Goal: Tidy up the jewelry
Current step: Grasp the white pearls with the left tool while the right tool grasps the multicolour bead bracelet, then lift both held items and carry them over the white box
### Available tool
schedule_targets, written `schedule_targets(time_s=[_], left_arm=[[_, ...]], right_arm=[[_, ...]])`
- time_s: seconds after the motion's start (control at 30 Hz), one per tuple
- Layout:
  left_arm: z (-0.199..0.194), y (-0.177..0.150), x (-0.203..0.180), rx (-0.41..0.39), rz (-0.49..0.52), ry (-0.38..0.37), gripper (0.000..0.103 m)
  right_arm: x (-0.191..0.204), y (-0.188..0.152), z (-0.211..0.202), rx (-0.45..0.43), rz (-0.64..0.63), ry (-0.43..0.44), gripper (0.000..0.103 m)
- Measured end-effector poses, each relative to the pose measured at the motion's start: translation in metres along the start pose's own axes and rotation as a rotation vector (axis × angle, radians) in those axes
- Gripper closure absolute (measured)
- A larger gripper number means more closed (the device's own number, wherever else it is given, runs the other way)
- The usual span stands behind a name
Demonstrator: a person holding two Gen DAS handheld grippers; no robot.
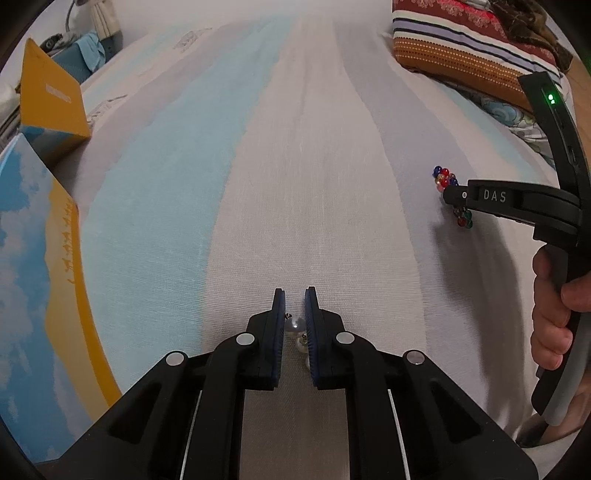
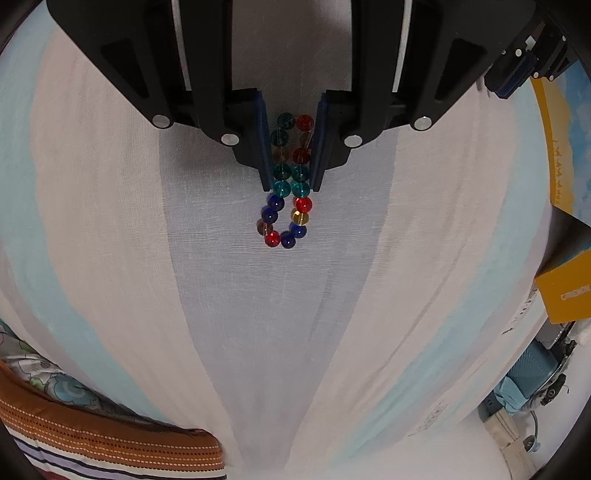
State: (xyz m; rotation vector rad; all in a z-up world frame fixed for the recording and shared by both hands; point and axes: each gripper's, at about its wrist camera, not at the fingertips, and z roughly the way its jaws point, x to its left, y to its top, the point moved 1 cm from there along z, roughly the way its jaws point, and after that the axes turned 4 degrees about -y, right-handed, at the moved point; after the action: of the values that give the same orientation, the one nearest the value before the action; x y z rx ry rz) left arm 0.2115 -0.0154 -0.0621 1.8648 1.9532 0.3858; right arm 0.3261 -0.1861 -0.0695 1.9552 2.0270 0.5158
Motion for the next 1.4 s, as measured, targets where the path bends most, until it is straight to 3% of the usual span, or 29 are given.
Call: schedule_targets(time_s=[0.1, 0.13, 0.17, 0.6, 0.7, 0.77, 0.8, 0.93, 1.03, 1.4], left_arm=[[-0.005, 0.0, 0.0, -0.008, 0.0, 0.003, 0.093], [-0.007, 0.0, 0.001, -0.01, 0.0, 0.003, 0.093], [-0.008, 0.0, 0.001, -0.009, 0.002, 0.004, 0.093], [-0.033, 0.004, 0.0, -0.042, 0.012, 0.011, 0.093], [-0.035, 0.005, 0.002, -0.041, 0.011, 0.015, 0.093], [-0.034, 0.005, 0.002, -0.04, 0.011, 0.016, 0.093], [-0.034, 0.004, 0.003, -0.04, 0.011, 0.015, 0.093], [-0.033, 0.005, 0.002, -0.037, 0.012, 0.017, 0.093], [-0.032, 0.006, 0.003, -0.037, 0.013, 0.018, 0.093], [-0.041, 0.004, 0.005, -0.051, 0.005, 0.022, 0.093]], right_arm=[[0.0, -0.001, -0.005, -0.007, 0.001, 0.005, 0.084], [0.0, -0.002, -0.008, -0.011, 0.001, 0.007, 0.097], [0.001, -0.002, -0.01, -0.012, -0.005, 0.007, 0.103], [-0.002, -0.005, -0.021, -0.013, 0.008, 0.018, 0.103], [-0.008, -0.004, -0.017, -0.006, 0.032, -0.001, 0.097], [-0.011, -0.004, -0.012, 0.002, 0.045, -0.003, 0.083], [-0.012, -0.004, -0.009, 0.004, 0.05, 0.001, 0.081], [-0.012, -0.004, 0.004, 0.022, 0.053, -0.004, 0.081], [-0.011, -0.004, 0.012, 0.03, 0.047, -0.024, 0.094], [0.006, -0.006, -0.021, -0.032, 0.018, 0.032, 0.094]])
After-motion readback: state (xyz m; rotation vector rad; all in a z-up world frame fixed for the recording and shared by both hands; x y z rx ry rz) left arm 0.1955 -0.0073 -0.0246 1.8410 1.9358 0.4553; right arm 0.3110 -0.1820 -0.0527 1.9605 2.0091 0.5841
